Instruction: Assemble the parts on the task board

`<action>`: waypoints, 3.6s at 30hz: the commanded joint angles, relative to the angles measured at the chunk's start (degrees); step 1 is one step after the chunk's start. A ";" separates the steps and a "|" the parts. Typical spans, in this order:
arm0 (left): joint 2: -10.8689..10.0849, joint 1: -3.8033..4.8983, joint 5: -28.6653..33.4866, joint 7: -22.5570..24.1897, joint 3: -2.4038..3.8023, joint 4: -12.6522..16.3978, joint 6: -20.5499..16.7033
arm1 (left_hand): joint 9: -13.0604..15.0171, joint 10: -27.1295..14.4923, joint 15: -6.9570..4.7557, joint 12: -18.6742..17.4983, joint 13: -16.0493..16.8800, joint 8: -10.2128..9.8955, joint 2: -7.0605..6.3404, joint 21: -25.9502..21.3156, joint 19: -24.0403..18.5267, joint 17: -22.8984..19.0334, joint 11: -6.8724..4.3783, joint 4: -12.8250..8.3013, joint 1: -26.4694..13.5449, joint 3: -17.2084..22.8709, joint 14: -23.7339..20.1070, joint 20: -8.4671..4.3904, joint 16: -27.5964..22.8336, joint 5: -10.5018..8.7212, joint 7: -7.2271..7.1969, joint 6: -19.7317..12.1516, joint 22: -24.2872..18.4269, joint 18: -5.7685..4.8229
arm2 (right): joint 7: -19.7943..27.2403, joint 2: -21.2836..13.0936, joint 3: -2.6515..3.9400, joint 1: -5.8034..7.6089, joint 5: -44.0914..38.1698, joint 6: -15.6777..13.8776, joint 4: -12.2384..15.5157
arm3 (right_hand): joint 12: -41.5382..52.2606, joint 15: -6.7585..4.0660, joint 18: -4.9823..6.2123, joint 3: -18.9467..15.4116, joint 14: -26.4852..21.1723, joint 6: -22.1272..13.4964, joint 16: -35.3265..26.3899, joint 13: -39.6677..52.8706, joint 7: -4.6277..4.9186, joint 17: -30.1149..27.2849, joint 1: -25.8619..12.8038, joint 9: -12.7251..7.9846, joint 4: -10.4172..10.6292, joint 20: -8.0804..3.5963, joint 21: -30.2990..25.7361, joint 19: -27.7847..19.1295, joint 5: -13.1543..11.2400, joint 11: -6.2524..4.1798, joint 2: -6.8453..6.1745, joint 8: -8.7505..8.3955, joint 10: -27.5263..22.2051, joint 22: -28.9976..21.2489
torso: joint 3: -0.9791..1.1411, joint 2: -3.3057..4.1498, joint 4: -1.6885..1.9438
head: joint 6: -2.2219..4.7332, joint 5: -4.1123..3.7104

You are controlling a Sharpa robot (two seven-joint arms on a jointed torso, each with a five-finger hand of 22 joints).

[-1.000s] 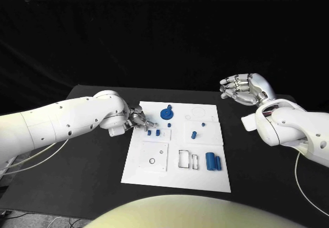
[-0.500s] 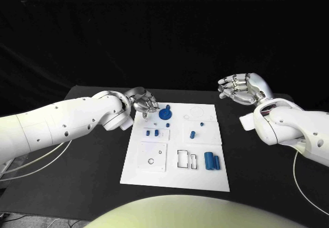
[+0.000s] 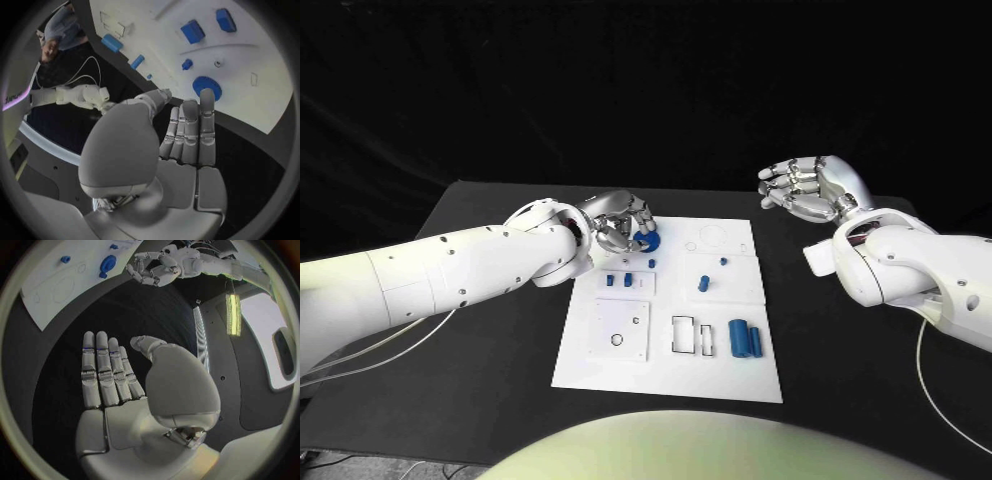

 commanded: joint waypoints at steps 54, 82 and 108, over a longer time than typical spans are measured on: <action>7.05 -0.31 -16.23 -3.79 -0.21 -6.61 13.00 | -5.17 6.96 -1.05 -2.13 -6.50 -2.59 1.50 17.22 7.42 6.88 -1.34 1.08 1.47 -0.25 6.78 -0.36 14.60 -0.25 -1.41 7.23 16.59 -2.24 | 0.22 0.40 0.02 -0.25 -0.28 0.79 0.16 | -0.20 0.22 0.67 -0.09 0.14 0.01 -0.18 -0.08 0.39 -0.08 0.15 -0.10 -0.27 0.29 0.16 0.09 0.30 0.06 0.30 -0.20 0.16 -0.08 | -0.03 0.09 0.05 | 0.00 -0.52; 8.93 -0.56 -15.96 -3.92 -0.47 -9.15 16.27 | -5.64 9.08 -1.14 -2.49 -7.17 -2.82 2.40 19.86 8.98 9.58 -1.57 0.56 1.75 0.43 9.21 -0.40 17.34 -0.32 -1.38 8.99 19.09 -2.75 | 0.11 0.47 0.02 -0.23 -0.34 0.89 0.20 | -0.30 0.29 0.65 -0.04 0.11 0.01 -0.30 -0.07 0.47 -0.18 0.19 -0.14 -0.42 0.32 0.18 0.09 0.34 0.14 0.38 -0.22 0.09 -0.45 | 0.04 -0.01 0.10 | 0.00 -0.61; 8.94 -0.78 -14.18 -2.34 -0.55 -9.50 11.72 | -5.76 15.63 -1.64 -7.71 -9.23 -4.23 3.93 24.23 12.47 11.03 -2.05 -1.03 0.92 2.76 12.55 -0.80 19.27 -0.25 -1.44 13.92 23.25 -3.72 | 0.21 0.62 0.02 -0.23 -0.42 0.90 0.05 | -0.29 0.27 0.66 -0.04 0.18 0.08 -0.31 -0.05 0.45 -0.20 0.16 -0.14 -0.43 0.32 0.21 0.13 0.34 0.12 0.43 -0.19 0.16 -0.57 | 0.01 -0.05 0.04 | 0.00 -0.77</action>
